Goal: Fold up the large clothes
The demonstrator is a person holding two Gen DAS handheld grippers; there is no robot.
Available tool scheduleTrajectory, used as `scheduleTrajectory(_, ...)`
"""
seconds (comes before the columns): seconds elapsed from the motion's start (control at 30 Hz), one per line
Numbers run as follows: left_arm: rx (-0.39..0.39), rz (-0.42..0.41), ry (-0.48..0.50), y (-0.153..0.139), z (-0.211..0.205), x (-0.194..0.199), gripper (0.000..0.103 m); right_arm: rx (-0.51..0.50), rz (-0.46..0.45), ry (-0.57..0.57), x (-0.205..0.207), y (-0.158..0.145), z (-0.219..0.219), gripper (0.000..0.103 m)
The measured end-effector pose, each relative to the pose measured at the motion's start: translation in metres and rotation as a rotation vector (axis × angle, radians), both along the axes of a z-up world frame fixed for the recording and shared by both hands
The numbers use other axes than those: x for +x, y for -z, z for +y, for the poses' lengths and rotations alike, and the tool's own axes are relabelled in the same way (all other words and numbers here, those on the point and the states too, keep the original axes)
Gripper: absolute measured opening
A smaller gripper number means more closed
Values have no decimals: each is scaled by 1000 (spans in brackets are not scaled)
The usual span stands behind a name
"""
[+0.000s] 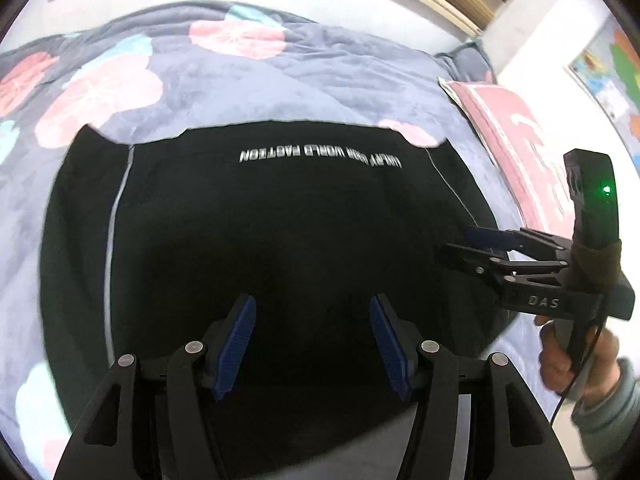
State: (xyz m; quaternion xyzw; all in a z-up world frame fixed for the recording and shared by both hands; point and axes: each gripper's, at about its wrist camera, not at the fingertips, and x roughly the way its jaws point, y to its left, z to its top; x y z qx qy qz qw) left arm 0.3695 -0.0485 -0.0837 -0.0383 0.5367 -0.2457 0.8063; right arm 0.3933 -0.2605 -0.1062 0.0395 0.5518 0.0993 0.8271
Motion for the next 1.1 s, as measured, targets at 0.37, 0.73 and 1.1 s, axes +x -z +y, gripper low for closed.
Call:
scheduleTrajectory(0.37, -183, 224, -158, 78, 28, -5, 61, -79, 142, -23, -18, 57, 14, 72)
scheduleTrajectory(0.73, -54, 139, -91, 31, 22, -29, 61, 14, 103, 60, -45, 35, -4, 72)
scheduleTrajectory(1.1, -64, 75, -311, -15, 126, -8, 61, 28, 42, 233, -84, -15, -96, 73)
